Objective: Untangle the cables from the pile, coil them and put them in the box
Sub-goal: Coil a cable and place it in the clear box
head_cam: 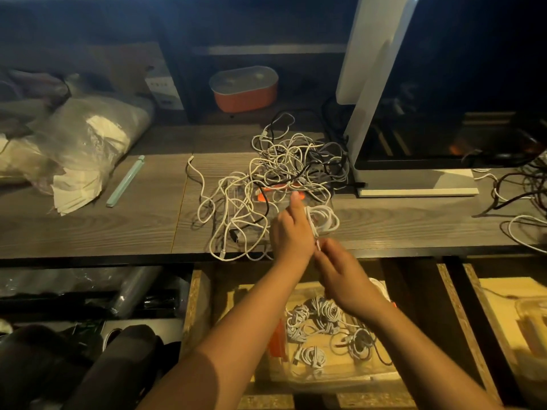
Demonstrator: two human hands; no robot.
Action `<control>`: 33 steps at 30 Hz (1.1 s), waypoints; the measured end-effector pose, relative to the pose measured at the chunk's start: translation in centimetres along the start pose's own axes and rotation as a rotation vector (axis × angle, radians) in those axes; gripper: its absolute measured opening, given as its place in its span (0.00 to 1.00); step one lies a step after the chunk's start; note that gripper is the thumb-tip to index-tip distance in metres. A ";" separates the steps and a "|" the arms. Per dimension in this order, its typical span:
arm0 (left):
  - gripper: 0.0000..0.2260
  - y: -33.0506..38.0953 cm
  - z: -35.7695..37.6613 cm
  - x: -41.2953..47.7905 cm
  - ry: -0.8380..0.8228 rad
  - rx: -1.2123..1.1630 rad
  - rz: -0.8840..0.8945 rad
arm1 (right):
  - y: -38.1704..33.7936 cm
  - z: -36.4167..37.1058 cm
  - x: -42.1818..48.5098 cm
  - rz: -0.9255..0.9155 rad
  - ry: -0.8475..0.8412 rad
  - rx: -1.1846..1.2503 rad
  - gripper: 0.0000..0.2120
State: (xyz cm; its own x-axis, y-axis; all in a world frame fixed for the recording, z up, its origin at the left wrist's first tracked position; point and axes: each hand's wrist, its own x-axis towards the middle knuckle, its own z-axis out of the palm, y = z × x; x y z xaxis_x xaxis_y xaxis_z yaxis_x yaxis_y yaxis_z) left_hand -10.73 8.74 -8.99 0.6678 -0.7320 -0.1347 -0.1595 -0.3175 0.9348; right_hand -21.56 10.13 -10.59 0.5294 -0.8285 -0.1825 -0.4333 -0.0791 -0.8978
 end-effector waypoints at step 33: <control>0.23 -1.3 1.1 -1.6 -0.301 -0.463 -0.367 | -1.3 -2.5 0.1 0.151 0.066 0.776 0.15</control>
State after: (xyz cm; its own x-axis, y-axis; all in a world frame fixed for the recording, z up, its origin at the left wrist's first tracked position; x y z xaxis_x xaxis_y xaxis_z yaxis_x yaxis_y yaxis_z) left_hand -12.45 9.67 -10.35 0.3762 -0.7837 -0.4943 0.4134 -0.3354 0.8465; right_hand -22.74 8.74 -8.43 0.4502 -0.8329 -0.3219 0.1486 0.4253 -0.8927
